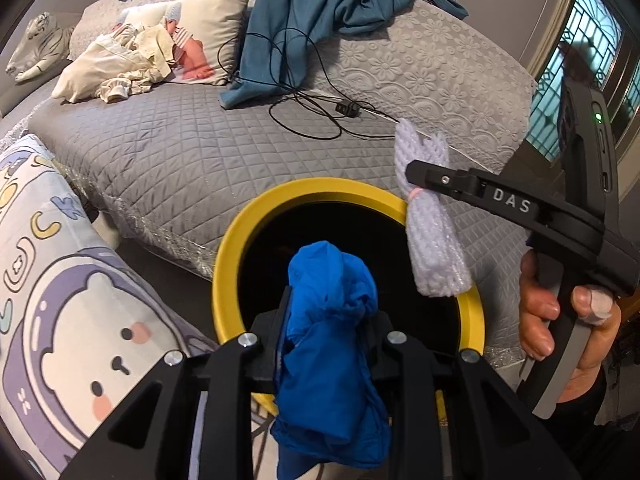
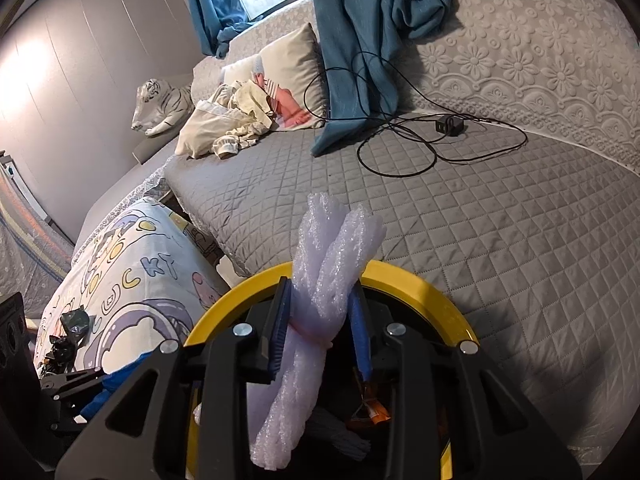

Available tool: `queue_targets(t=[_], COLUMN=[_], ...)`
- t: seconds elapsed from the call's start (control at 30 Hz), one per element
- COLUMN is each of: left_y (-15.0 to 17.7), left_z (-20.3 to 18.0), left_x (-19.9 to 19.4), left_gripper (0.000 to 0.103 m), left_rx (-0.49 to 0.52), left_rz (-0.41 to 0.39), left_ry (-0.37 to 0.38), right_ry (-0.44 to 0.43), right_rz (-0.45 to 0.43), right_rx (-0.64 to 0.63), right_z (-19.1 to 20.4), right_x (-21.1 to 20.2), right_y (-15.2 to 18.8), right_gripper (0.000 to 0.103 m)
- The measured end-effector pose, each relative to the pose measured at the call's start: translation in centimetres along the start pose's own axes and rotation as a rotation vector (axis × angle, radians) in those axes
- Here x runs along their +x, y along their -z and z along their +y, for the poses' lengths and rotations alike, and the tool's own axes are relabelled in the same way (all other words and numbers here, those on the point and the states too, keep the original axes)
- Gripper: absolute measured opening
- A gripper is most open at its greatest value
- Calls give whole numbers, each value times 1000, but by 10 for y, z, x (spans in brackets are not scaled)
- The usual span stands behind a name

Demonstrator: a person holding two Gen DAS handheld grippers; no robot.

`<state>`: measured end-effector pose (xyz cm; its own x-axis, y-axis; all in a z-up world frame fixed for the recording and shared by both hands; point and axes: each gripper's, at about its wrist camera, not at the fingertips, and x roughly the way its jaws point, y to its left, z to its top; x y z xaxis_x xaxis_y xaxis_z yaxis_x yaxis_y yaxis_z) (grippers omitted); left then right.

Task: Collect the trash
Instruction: 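Carry the blue glove and mesh bundle in both tools over the yellow bin, then open both tools over the yellow bin to drop the items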

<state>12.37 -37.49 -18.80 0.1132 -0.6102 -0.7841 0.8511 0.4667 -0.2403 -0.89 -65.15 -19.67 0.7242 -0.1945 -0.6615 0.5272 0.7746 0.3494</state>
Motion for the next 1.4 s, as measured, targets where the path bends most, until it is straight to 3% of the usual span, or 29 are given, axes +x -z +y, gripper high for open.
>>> queue_targets(t=[0.27,0.33,0.4,0.43,0.5,0.93,1.17,1.4], left_y=[4,4,4,5,4,8,12,23], left_z=[-1,0,2,1,2,24,50,89], left_x=[4,2,-1,-2,-5,-39,-73,-113], left_gripper=[30,36,53,54,55,55,55,55], left_rx=[-9,-11,-27,-31,-30,-75,-110,-171], left_rz=[2,-3,-14,-20,-27,-85,-132,-182], left_ry=[28,32,35,38,44,17,-42,-132], right_ry=[8,6,9,12,18,0,-38,-110], right_rz=[-9,-7,-10,-10,-13,-49,-73,-76], right_rx=[23,31,34,35,47,47,-2,-100], right_z=[-6,-8,-9,-10,-11,-4,24,77], right_x=[1,1,0,0,-1,-18,-28,-31], right_y=[-2,-2,-2,-2,-3,-10,-16,-15], right_gripper=[33,36,40,40,45,46,46,46])
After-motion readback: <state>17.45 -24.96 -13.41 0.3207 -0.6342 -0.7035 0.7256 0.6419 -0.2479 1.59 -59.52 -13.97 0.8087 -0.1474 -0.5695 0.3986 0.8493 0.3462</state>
